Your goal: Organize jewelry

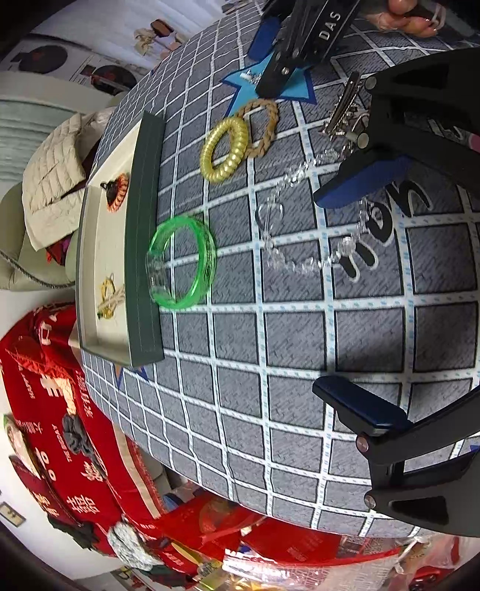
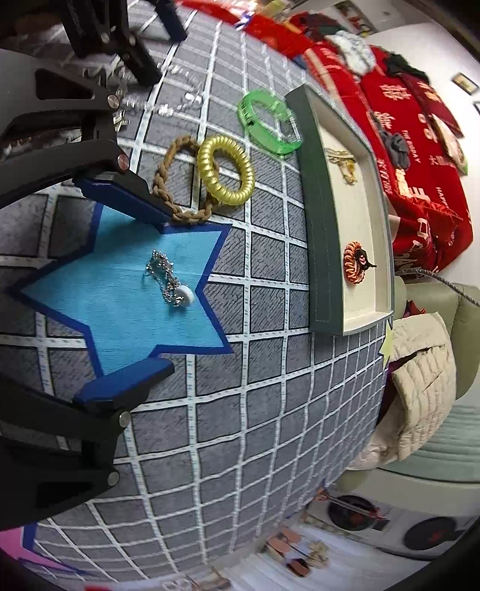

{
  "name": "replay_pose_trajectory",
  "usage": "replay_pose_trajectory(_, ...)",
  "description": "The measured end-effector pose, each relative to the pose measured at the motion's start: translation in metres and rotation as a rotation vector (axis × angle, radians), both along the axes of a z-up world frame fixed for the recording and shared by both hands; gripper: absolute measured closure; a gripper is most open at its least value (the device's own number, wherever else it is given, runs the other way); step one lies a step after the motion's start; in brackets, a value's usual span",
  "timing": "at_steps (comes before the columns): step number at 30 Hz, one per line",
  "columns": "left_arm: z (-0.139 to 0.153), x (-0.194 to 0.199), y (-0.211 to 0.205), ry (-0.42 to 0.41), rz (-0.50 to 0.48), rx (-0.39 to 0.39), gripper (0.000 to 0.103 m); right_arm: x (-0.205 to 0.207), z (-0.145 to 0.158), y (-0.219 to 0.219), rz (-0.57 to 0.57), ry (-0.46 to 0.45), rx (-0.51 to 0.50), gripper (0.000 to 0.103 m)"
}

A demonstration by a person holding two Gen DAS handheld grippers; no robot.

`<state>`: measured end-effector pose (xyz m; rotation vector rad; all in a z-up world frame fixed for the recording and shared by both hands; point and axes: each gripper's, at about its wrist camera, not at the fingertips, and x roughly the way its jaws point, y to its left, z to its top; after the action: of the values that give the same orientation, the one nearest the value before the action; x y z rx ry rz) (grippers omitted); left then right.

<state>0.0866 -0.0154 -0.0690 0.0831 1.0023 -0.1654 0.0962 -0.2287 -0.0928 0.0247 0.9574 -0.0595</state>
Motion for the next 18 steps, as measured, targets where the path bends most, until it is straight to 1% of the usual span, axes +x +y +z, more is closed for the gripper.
replay_pose_trajectory(2,0.000,-0.002,-0.004,-0.006,-0.024,-0.002,0.000,0.001,0.000,0.000,0.003,-0.001,0.001,0.026)
replay_pose_trajectory(3,0.001,-0.002,-0.007,-0.013,-0.038,-0.004,0.002,0.001,0.000,0.000,0.007,-0.002,0.003,0.027)
replay_pose_trajectory(5,0.003,-0.003,-0.011,-0.016,-0.060,-0.004,0.007,0.001,0.002,0.000,0.014,-0.007,0.004,0.032)
replay_pose_trajectory(6,0.003,-0.004,-0.011,-0.015,-0.066,-0.006,0.010,0.002,0.002,-0.001,0.013,-0.008,0.006,0.037)
replay_pose_trajectory(10,0.005,-0.005,-0.016,-0.018,-0.089,-0.012,0.017,0.004,0.004,-0.001,0.017,-0.009,0.010,0.052)
replay_pose_trajectory(12,0.007,-0.007,-0.018,-0.021,-0.104,-0.013,0.026,0.003,0.004,0.000,0.030,-0.010,0.008,0.059)
replay_pose_trajectory(13,0.007,-0.008,-0.019,-0.023,-0.111,-0.014,0.028,0.003,0.004,0.000,0.034,-0.013,0.008,0.064)
replay_pose_trajectory(14,0.008,-0.009,-0.021,-0.026,-0.118,-0.014,0.035,0.003,0.004,0.001,0.036,-0.014,0.007,0.069)
replay_pose_trajectory(15,0.008,-0.010,-0.023,-0.033,-0.125,-0.014,0.045,0.003,0.004,0.001,0.036,-0.016,0.008,0.071)
replay_pose_trajectory(17,0.009,-0.012,-0.025,-0.034,-0.136,-0.017,0.054,0.002,0.004,0.001,0.035,-0.018,0.009,0.072)
replay_pose_trajectory(18,0.010,-0.012,-0.025,-0.033,-0.140,-0.020,0.065,0.002,0.004,0.001,0.036,-0.019,0.009,0.072)
